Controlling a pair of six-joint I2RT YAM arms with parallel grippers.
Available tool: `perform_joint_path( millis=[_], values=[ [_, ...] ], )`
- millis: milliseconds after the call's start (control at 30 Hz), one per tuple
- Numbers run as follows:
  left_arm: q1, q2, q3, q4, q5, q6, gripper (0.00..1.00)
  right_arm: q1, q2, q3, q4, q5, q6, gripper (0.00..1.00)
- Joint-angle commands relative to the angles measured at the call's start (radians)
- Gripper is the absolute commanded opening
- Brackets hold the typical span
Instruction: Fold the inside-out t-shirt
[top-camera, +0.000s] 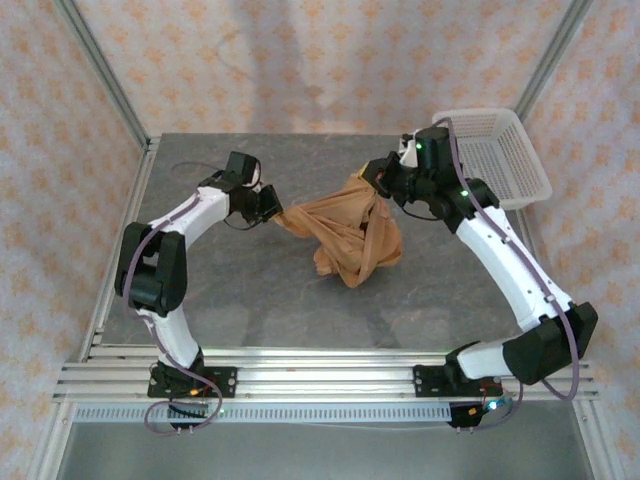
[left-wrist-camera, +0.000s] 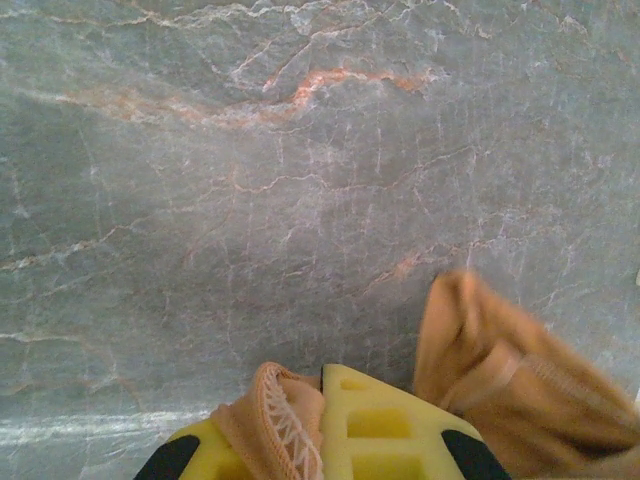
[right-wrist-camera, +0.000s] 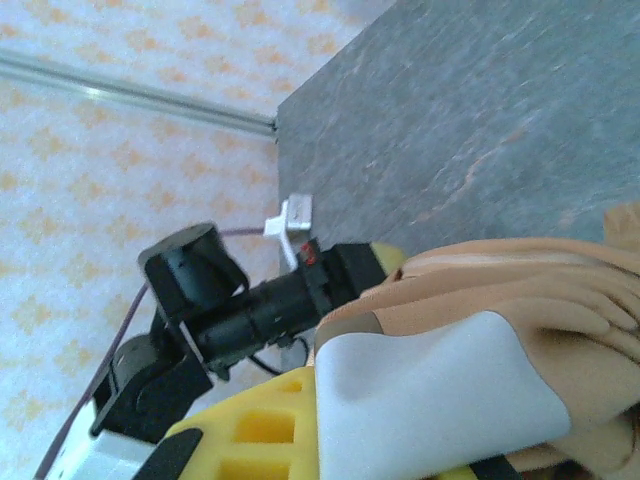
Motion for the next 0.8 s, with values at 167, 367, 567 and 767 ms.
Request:
perform_joint_path(
  millis=[167,367,567,767],
  values=[
    [-0.072,-0.207,-0.166,0.149,-0.04,0.106,0.35,-0.009,0.138,-0.084,0.125,0.046,0.082,0.0],
    [-0.193,-0.346,-0.305,0.349,0.021,0.227,0.69,0.004,0.214,-0.093,0.152,0.053,0.122,0.0],
    [-0.388,-0.405,-0.399,0.586,-0.104,0.375,0.95,0.005,0.215,-0.084,0.148,0.052,0.138,0.0],
    [-0.487,-0.288,-0.327,0.666,-0.121,0.339,1.0,0.006,0.208,-0.093,0.142,0.066,0.141,0.0]
  ],
)
